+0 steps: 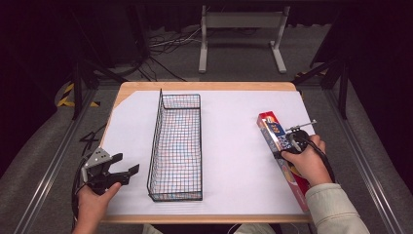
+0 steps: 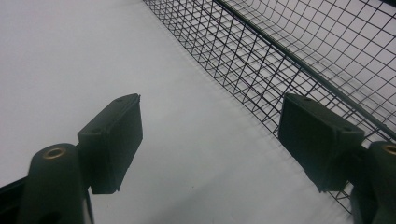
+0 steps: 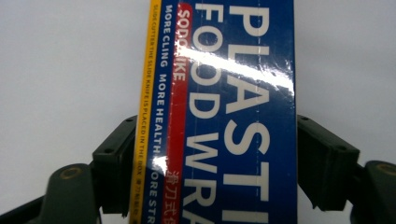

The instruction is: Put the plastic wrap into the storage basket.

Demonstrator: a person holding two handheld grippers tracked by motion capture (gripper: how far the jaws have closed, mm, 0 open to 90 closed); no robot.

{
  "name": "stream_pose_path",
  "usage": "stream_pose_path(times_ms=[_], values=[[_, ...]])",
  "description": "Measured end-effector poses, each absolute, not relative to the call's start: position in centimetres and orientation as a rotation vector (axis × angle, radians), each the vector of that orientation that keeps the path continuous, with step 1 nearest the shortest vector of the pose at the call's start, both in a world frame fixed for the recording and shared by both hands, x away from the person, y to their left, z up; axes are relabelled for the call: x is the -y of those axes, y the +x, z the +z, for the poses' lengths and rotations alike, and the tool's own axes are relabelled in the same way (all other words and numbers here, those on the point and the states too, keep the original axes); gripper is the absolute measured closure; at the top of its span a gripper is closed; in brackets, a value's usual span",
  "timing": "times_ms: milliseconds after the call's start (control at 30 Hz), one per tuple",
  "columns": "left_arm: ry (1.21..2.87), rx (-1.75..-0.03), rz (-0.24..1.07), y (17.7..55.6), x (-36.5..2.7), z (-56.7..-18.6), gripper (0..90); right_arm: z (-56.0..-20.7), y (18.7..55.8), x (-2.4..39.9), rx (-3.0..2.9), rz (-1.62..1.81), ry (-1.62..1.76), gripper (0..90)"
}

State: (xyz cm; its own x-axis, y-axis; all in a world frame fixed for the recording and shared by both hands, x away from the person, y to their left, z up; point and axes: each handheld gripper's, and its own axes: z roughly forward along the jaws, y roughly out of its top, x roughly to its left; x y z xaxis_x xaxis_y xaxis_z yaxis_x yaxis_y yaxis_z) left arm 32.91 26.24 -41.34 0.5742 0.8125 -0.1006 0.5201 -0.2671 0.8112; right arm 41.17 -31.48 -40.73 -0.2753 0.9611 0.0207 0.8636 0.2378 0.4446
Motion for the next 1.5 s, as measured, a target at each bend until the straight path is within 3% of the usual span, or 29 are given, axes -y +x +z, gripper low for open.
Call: stream_pose_path(times_ms=[333, 367, 433, 867, 1500], values=[[1.946, -1.077, 0.419, 33.0, -26.3, -41.5, 22.6, -41.3, 41.7, 30.9, -2.293, 0.462, 1.732, 31.0], [1.943, -1.077, 0.421, 33.0, -26.3, -41.5, 22.6, -41.1, 41.9, 30.7, -2.291, 0.417, 1.749, 38.1], [1.946, -1.079, 0.42, 33.0, -26.3, -41.4, 22.6, -40.9, 42.1, 30.5, -2.287, 0.381, 1.767, 39.4], [1.939, -1.096, 0.421, 33.1, -26.4, -41.5, 22.6, -40.0, 42.8, 30.2, -2.242, 0.413, 1.827, 40.4], [1.932, -1.109, 0.429, 33.1, -26.6, -41.5, 22.9, -34.7, 43.2, 27.5, -2.205, 0.621, 1.732, 40.2]])
